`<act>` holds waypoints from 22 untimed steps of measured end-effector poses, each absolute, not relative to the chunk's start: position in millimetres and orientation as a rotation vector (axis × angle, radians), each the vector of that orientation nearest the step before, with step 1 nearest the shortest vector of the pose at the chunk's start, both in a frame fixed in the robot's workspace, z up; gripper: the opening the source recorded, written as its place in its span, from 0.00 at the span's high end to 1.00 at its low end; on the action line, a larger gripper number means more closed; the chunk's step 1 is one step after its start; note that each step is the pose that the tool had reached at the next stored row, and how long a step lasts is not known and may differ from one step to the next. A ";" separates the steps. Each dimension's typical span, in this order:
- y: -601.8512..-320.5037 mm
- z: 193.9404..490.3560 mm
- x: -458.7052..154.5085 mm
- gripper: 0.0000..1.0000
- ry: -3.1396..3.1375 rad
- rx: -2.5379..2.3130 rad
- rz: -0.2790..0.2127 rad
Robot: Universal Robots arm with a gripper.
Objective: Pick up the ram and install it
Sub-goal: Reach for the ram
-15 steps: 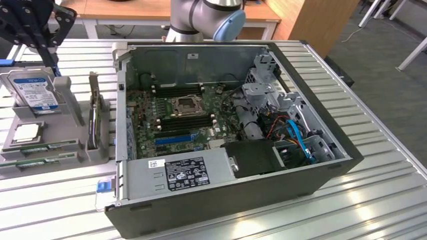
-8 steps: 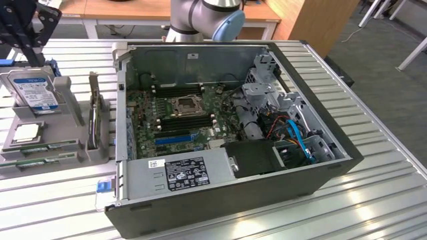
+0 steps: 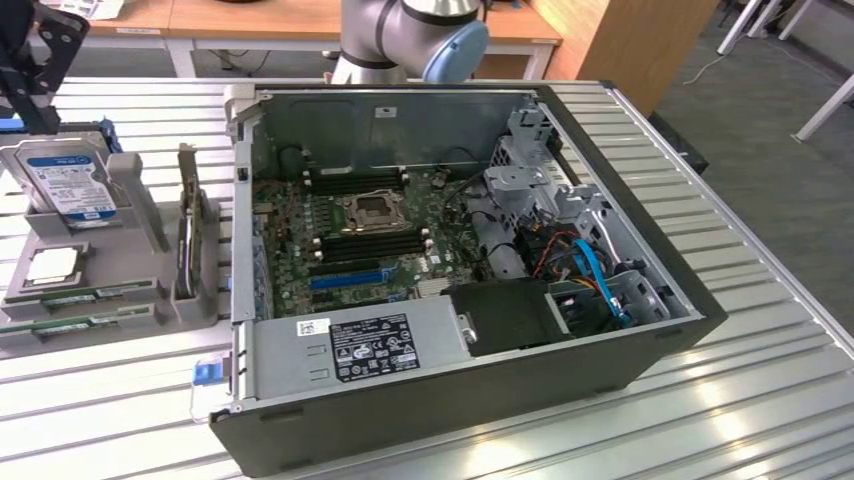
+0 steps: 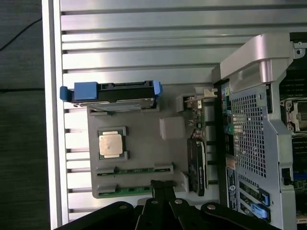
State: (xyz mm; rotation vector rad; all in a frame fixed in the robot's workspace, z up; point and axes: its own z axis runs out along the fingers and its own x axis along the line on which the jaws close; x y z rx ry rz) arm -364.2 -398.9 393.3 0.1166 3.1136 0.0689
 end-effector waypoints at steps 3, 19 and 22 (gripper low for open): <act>-398.9 393.3 -371.7 0.90 3.114 0.116 0.069; -398.8 393.3 -387.2 0.90 3.114 0.117 0.069; -398.8 393.3 -387.2 0.90 3.114 0.117 0.069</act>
